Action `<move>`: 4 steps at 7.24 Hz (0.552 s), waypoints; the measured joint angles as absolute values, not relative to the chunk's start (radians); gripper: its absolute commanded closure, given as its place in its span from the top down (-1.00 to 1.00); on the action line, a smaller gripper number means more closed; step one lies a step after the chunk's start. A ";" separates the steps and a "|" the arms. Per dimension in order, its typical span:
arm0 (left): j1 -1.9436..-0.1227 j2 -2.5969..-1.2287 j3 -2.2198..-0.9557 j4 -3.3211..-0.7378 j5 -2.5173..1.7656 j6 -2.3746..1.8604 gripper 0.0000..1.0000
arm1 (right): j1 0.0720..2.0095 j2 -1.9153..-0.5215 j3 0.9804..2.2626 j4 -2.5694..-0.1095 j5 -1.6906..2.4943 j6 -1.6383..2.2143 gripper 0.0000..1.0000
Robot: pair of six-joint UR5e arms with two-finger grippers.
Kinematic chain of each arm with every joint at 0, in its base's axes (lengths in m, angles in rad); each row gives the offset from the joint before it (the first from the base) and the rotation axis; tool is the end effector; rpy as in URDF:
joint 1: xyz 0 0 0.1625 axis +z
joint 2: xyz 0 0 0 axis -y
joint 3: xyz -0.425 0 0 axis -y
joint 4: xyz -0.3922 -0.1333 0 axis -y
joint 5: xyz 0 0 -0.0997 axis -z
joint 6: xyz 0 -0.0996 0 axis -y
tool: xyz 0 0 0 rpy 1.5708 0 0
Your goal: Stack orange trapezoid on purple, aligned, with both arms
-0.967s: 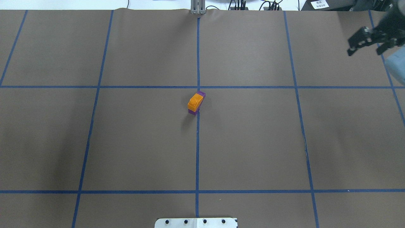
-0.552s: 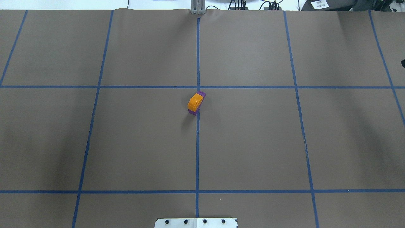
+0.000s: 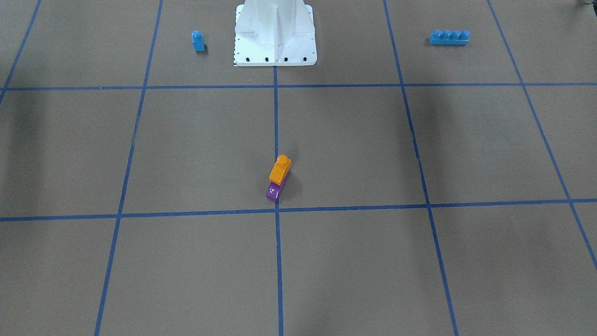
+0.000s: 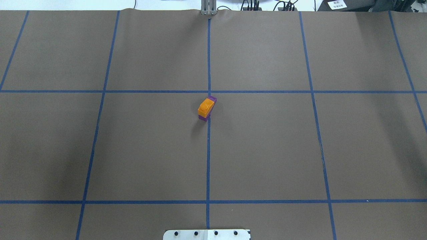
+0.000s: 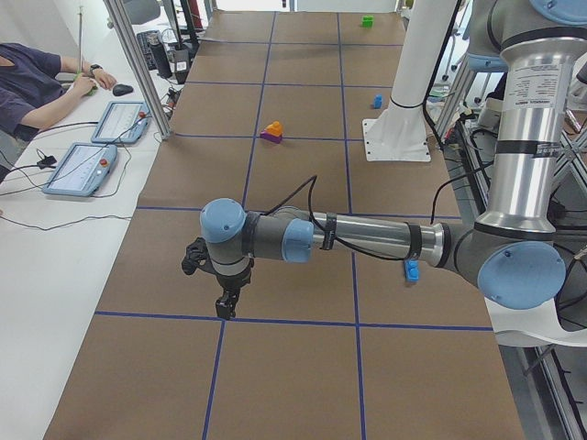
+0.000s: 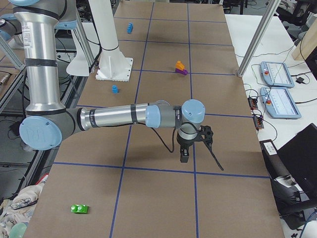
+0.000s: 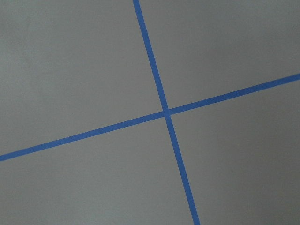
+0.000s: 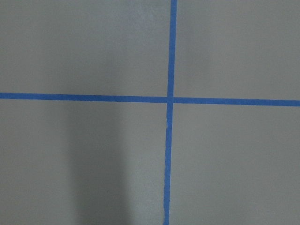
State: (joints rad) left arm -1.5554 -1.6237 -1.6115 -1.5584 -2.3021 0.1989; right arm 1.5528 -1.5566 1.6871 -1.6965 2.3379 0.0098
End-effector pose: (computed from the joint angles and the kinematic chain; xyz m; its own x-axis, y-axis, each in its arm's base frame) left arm -0.0588 -0.5193 0.6160 0.7257 0.2613 -0.6365 -0.1619 0.9640 0.2110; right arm 0.0553 -0.4960 0.6076 0.7199 -0.0065 0.6941 0.0109 0.9999 -0.0020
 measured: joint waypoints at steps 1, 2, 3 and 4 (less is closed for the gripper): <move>-1.555 -1.625 -1.609 -1.554 -2.302 0.199 1.00 | 1.575 -1.570 1.681 -1.695 2.362 -0.017 1.00; -1.555 -1.626 -1.607 -1.553 -2.300 0.199 1.00 | 1.587 -1.584 1.677 -1.694 2.378 -0.029 1.00; -1.555 -1.626 -1.606 -1.553 -2.292 0.199 1.00 | 1.591 -1.600 1.676 -1.691 2.389 -0.033 1.00; -1.555 -1.626 -1.606 -1.553 -2.278 0.199 1.00 | 1.593 -1.612 1.676 -1.672 2.393 -0.033 1.00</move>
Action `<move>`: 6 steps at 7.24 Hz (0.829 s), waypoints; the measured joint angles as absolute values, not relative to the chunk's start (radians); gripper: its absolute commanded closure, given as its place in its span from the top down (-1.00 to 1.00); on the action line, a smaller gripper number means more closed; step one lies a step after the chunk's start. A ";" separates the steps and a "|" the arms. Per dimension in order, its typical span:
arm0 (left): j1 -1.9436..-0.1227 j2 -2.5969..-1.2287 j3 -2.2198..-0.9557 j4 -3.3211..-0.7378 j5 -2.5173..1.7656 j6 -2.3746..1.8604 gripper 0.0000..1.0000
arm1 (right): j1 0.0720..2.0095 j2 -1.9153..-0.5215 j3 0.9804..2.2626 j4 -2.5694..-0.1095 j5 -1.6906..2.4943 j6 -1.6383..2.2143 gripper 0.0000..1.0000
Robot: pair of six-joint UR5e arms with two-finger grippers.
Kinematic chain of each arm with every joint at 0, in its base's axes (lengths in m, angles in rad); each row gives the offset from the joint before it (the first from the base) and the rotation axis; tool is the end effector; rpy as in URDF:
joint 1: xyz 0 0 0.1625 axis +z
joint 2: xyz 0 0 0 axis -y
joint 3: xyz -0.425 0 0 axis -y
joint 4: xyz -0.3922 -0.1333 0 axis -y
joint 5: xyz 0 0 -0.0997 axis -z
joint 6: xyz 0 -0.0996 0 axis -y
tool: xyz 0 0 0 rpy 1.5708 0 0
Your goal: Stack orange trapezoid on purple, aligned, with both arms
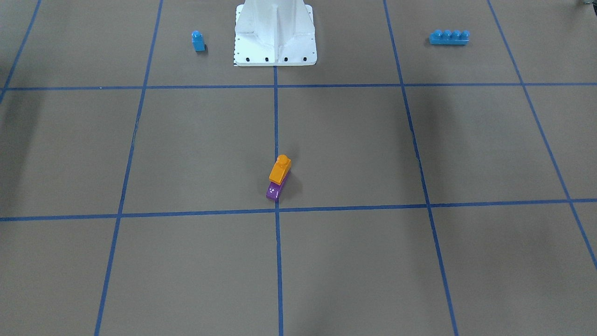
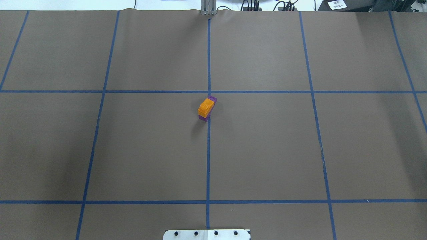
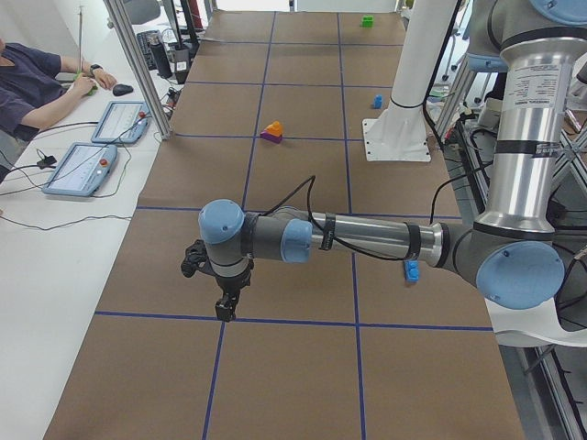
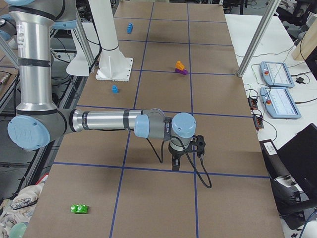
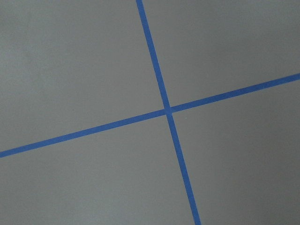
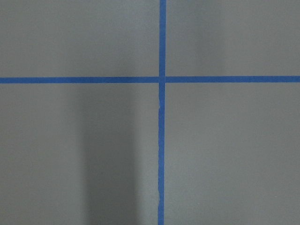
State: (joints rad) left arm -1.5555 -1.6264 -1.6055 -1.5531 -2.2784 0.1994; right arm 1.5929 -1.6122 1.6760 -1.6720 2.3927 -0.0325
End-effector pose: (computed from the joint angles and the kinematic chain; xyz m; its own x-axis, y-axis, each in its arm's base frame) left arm -0.0606 -0.5201 0.6197 0.7410 0.2551 -0.6211 -0.1653 0.9658 0.1995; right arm 0.0707 -0.4695 0.6336 0.6804 0.0099 0.7328 0.0000 0.9999 -0.0136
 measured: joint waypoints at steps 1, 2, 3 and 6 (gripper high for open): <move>-1.555 -1.627 -1.605 -1.553 -2.271 0.199 1.00 | 1.593 -1.622 1.674 -1.642 2.393 -0.030 1.00; -1.555 -1.627 -1.605 -1.553 -2.267 0.199 1.00 | 1.594 -1.626 1.672 -1.621 2.392 -0.029 1.00; -1.555 -1.627 -1.605 -1.552 -2.266 0.199 1.00 | 1.594 -1.627 1.669 -1.612 2.391 -0.028 1.00; -1.555 -1.625 -1.603 -1.552 -2.266 0.199 1.00 | 1.594 -1.622 1.666 -1.608 2.391 -0.023 1.00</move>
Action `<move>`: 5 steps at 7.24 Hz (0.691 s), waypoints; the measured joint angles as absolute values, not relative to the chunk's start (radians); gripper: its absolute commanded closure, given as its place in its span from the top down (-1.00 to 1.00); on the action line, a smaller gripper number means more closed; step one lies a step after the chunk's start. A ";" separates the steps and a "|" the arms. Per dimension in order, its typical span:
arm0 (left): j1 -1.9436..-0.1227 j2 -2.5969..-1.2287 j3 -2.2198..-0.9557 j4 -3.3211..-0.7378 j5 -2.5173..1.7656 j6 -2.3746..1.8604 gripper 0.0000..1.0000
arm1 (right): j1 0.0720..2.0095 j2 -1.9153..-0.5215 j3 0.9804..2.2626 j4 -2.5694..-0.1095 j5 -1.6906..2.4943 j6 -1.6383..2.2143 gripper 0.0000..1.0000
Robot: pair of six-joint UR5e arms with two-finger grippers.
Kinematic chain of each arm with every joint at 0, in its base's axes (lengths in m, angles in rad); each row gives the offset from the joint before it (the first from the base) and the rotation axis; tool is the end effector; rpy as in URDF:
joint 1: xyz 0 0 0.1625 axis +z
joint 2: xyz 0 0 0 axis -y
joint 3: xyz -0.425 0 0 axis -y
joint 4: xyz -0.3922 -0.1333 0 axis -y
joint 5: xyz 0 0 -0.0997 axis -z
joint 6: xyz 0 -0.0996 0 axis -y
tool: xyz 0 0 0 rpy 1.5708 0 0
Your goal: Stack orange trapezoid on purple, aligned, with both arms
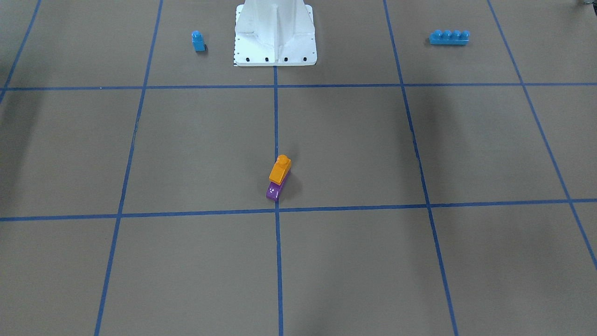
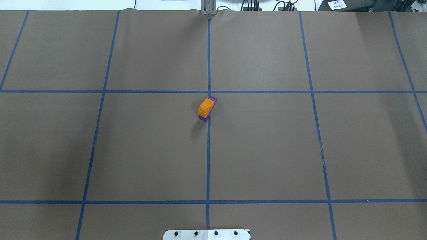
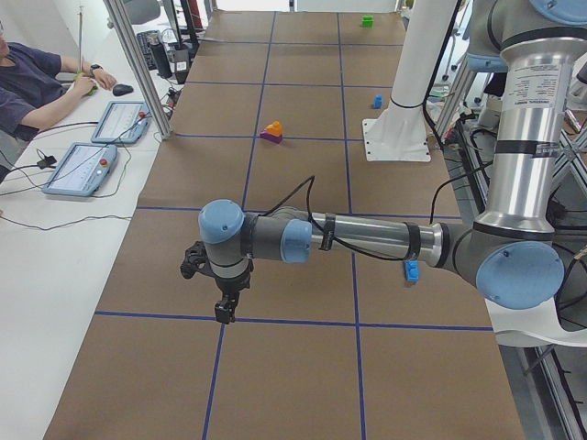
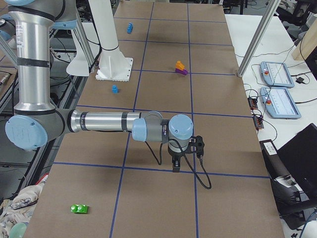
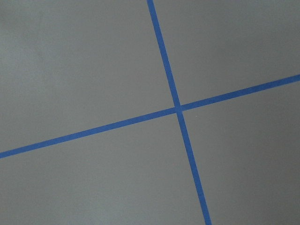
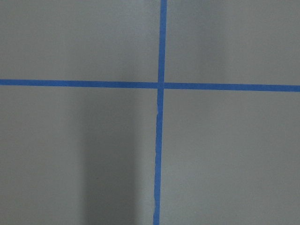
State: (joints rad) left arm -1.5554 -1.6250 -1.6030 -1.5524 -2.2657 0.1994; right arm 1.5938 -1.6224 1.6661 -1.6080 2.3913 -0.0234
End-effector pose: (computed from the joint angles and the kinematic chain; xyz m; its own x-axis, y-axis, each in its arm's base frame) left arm -0.0615 -0.5194 0.6226 0.7491 0.2518 -0.6127 -0.1671 0.9668 0.1932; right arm 0.0712 -0.4685 0.6371 0.6821 -0.0125 0.7311 -0.0070 0.9997 0.0236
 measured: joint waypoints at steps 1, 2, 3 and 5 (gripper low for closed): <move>-1.555 -1.622 -1.602 -1.552 -2.266 0.199 1.00 | 1.594 -1.621 1.666 -1.609 2.392 -0.023 1.00; -1.555 -1.617 -1.602 -1.551 -2.267 0.199 1.00 | 1.594 -1.619 1.666 -1.609 2.393 -0.022 1.00; -1.555 -1.611 -1.602 -1.551 -2.267 0.199 1.00 | 1.594 -1.618 1.666 -1.609 2.394 -0.022 1.00; -1.556 -1.601 -1.603 -1.550 -2.270 0.199 1.00 | 1.594 -1.617 1.666 -1.609 2.396 -0.021 1.00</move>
